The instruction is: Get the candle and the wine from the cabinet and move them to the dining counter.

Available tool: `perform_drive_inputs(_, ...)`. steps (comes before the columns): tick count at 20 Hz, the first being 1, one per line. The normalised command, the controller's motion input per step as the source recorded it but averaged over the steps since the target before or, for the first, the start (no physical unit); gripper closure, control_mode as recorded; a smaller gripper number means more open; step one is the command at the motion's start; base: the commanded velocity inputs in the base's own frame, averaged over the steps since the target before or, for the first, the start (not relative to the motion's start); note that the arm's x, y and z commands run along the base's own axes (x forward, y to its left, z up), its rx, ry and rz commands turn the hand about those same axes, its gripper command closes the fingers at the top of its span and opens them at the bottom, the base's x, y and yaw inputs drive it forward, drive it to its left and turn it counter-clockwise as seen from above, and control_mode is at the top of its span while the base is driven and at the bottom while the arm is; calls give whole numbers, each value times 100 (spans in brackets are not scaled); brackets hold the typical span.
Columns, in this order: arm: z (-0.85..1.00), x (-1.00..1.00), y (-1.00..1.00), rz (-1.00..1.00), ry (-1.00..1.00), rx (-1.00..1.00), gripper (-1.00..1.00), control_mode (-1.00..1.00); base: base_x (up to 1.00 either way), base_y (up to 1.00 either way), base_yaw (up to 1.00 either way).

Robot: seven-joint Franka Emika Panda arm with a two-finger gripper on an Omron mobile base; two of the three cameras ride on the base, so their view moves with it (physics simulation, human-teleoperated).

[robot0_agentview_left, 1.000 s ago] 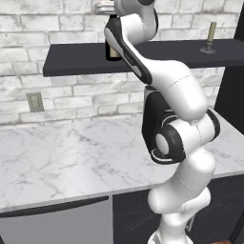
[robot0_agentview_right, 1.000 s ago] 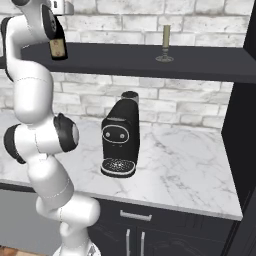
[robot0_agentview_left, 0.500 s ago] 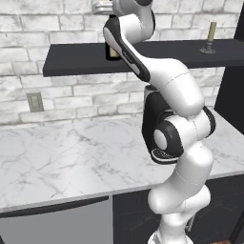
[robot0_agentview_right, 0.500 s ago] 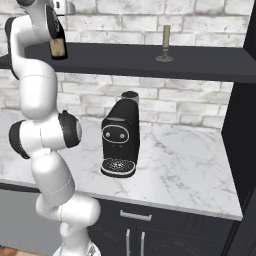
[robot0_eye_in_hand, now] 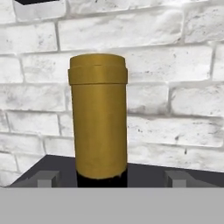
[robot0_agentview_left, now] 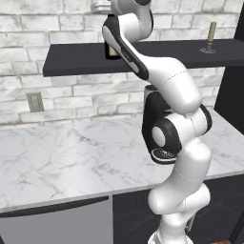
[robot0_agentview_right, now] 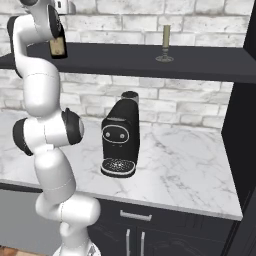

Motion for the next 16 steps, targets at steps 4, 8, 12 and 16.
perform_drive_inputs(4,0,0,0,4,0,0,100,-100,0,0,0)
perform_drive_inputs(8,0,0,0,4,0,0,100,-100,0,0,0)
perform_drive_inputs(12,0,0,0,3,0,0,100,-100,0,0,0)
perform_drive_inputs(16,3,-9,-1,0,-4,0,100,-100,0,0,0)
